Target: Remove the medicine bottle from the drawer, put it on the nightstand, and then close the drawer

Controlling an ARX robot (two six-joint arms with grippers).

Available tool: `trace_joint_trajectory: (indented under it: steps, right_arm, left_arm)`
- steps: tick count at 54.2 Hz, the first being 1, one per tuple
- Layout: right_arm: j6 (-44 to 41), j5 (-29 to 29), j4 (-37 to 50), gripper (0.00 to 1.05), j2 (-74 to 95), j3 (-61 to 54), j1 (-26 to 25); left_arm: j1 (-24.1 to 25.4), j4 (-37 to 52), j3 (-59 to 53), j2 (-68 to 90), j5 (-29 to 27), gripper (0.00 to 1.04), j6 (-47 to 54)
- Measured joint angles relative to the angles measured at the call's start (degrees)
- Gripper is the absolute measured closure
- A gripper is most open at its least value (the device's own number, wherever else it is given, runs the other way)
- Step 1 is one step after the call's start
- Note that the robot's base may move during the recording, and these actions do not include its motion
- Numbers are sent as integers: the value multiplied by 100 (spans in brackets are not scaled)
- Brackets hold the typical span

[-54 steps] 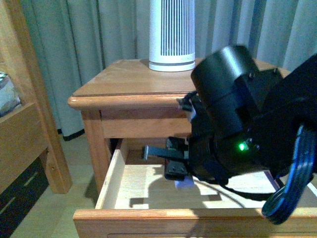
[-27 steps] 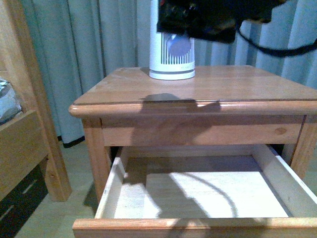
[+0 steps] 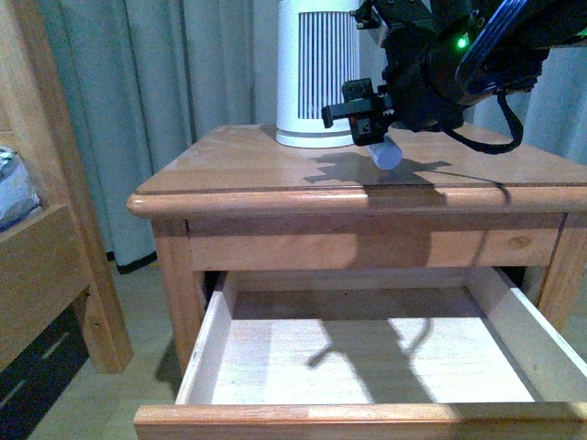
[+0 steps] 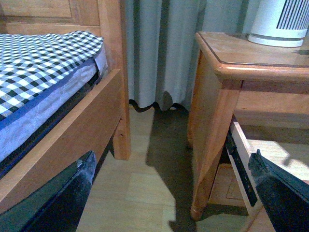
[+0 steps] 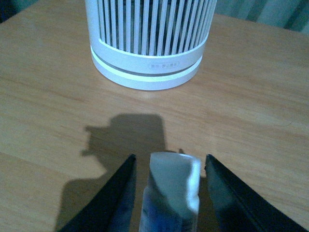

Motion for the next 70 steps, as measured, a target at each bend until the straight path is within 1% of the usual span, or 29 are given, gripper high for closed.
trace_joint_trajectory:
  steps: [4,5,6,11,12,16,17,20,23,28,29,32,33,34,37,38,39,43,44,47,55,60,63,70]
  right_arm:
    - [59,-42,90,42,0,0,0]
    - [68,-50,98,41,-2,0,0]
    - [92,-92,140,37,-33,0,0]
    - [201,-240,278,25,-225,-55,7]
    - [269,-282,317,22,-313,-107,11]
    - [472,-579,442,6,-977,-553,46]
    - [570,-656,487,5,-1207,-721,61]
    - [710,-909,542,11,-1954,-1309,107]
    - [839,-1093,549,24,-2793,-2092,153]
    - [1029,-1285,378,40,-3722,-3143,166]
    - [1117,-1342,262,46,-4011,-3528,166]
    - [1266,-1410,4,59,-4527,-4350,170]
    - [1305,-1419,-50,66,-4712,-4728,184]
    - [1314,-1423,-59,66,-4736,-4784,186]
    - [1419,-1458,-157,77,-4916,-5353,199]
    - [1451,-1458,-164,79,-4929,-5442,203]
    - [1462,-1449,-133,85,-4942,-5735,223]
    - [1556,-1423,107,101,-4747,-6400,234]
    - [1552,-1408,168,102,-4669,-6498,240]
    - [1572,-1325,417,102,-4424,-6690,264]
    - [1414,-1093,1534,102,-3193,-6846,212]
    - [1178,-909,2173,102,-2343,-6723,79]
    - [1021,-903,2535,102,-1849,-6599,-4]
    - [577,-841,3062,102,-1008,-6144,-166]
  left_arm:
    - [0,0,0,0,0,7,2]
    - [0,0,0,0,0,7,2]
    - [0,0,0,0,0,7,2]
    - [0,0,0,0,0,7,2]
    - [0,0,0,0,0,7,2]
    - [0,0,0,0,0,7,0]
    - [0,0,0,0,0,7,2]
    - [0,0,0,0,0,7,2]
    - [0,0,0,0,0,7,2]
    - [0,0,0,0,0,7,2]
    - [0,0,0,0,0,7,0]
    - [0,0,0,0,0,7,2]
    - [0,0,0,0,0,7,2]
    - [0,0,0,0,0,7,2]
    - [0,0,0,0,0,7,0]
    - [0,0,0,0,0,7,0]
    - [0,0,0,0,0,7,0]
    - [0,0,0,0,0,7,2]
    - [0,0,0,0,0,7,0]
    - [0,0,0,0,0,7,2]
    - [0,0,0,0,0,7,2]
    - [0,0,0,0,0,7,2]
    - [0,0,0,0,0,7,2]
    - [0,0,0,0,0,7,0]
